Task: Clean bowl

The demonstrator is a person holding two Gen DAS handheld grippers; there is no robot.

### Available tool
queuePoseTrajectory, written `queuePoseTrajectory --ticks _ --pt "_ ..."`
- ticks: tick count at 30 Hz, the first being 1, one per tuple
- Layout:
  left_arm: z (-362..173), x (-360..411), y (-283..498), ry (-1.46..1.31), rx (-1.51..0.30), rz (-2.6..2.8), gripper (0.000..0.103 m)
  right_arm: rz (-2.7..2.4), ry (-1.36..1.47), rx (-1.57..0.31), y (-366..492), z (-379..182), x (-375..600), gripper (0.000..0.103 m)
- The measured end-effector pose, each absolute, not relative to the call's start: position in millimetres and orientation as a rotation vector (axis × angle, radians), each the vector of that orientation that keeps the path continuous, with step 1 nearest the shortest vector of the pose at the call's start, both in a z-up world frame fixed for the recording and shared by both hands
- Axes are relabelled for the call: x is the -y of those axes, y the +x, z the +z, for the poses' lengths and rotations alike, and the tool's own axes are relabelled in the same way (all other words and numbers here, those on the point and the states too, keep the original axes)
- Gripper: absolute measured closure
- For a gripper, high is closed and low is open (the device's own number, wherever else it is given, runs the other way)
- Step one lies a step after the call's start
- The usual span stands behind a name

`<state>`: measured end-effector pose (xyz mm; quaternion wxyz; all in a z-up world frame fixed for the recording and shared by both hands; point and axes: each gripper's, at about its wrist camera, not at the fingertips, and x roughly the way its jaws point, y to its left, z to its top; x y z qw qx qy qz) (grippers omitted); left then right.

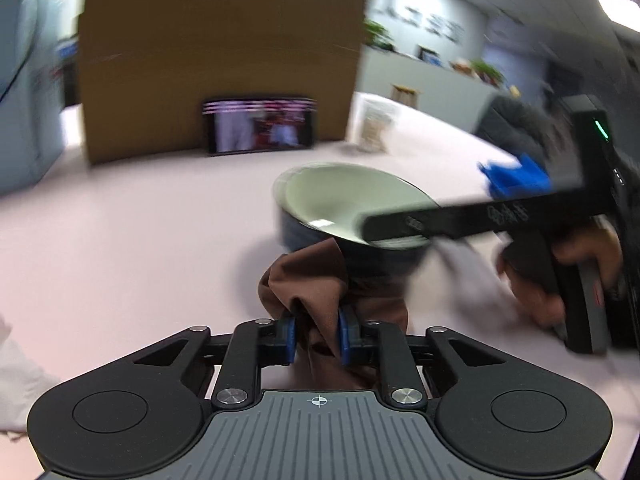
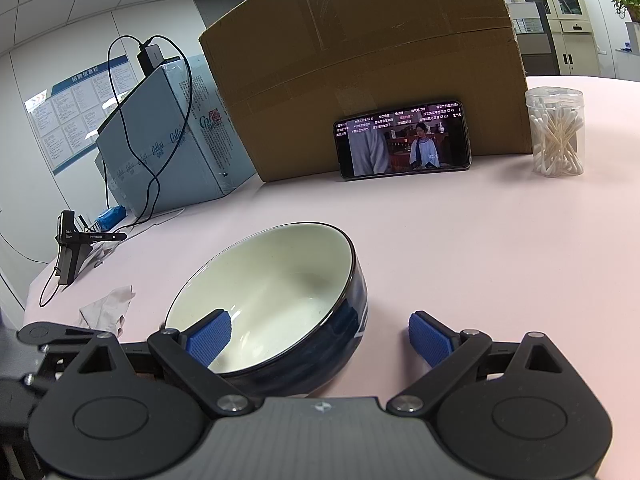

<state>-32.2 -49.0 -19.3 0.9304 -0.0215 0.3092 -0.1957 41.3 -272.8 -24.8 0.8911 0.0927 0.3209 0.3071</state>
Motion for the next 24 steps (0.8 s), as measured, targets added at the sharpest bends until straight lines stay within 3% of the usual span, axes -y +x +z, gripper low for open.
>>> queuePoseTrajectory --ticks 13,24 --pt "-38.3 -3.7 9.7 -0.792 -0.553 -0.395 0.09 0.638 0.192 -0.666 41.3 -24.9 273.0 0.006" --pt "-60.6 -5.9 38.1 -1.032 -0.562 -0.373 0.091 0.639 0.191 -0.666 41.6 -25.1 272.8 0.005"
